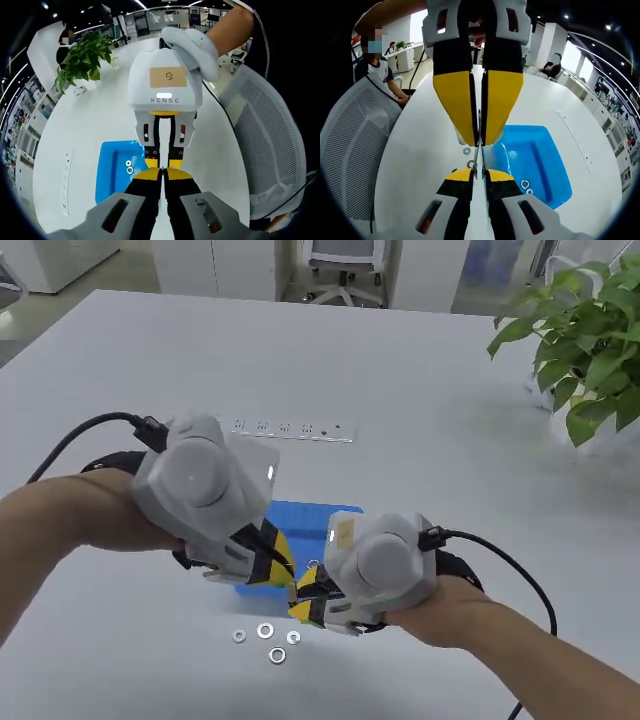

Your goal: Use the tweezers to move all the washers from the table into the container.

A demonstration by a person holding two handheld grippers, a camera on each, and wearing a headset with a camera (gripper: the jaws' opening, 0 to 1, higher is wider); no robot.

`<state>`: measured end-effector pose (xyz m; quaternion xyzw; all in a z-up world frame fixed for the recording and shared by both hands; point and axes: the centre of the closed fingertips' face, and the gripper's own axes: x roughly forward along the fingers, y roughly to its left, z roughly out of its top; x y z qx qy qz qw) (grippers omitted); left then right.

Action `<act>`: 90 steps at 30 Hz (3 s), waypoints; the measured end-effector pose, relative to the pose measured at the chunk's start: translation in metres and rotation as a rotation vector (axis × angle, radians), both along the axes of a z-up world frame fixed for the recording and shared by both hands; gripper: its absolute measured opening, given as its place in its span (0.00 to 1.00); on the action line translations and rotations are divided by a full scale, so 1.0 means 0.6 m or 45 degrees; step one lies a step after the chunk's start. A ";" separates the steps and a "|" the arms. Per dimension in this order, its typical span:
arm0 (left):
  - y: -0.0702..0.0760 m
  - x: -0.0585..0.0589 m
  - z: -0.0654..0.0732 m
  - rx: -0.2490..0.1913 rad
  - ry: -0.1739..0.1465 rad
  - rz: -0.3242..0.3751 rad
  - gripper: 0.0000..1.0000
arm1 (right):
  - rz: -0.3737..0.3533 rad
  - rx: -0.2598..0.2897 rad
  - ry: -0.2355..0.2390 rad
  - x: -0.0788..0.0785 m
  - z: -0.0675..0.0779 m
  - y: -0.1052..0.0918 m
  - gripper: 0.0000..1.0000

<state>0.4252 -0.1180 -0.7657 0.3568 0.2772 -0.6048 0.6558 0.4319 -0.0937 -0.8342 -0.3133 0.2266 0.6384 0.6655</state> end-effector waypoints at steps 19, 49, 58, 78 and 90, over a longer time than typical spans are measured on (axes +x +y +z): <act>0.001 -0.019 -0.045 -0.010 0.031 0.002 0.06 | 0.005 -0.020 0.044 -0.024 -0.043 -0.003 0.12; 0.004 -0.020 -0.045 -0.041 0.049 0.024 0.06 | -0.001 -0.005 0.051 -0.025 -0.042 0.001 0.12; 0.005 -0.018 -0.044 -0.044 0.057 0.043 0.06 | -0.002 -0.006 0.055 -0.024 -0.043 0.001 0.12; -0.010 -0.018 -0.046 -0.059 0.076 0.029 0.06 | -0.024 -0.004 0.099 -0.025 -0.045 -0.005 0.10; -0.003 -0.017 -0.041 -0.045 0.071 0.025 0.06 | -0.016 -0.002 0.092 -0.027 -0.038 -0.003 0.10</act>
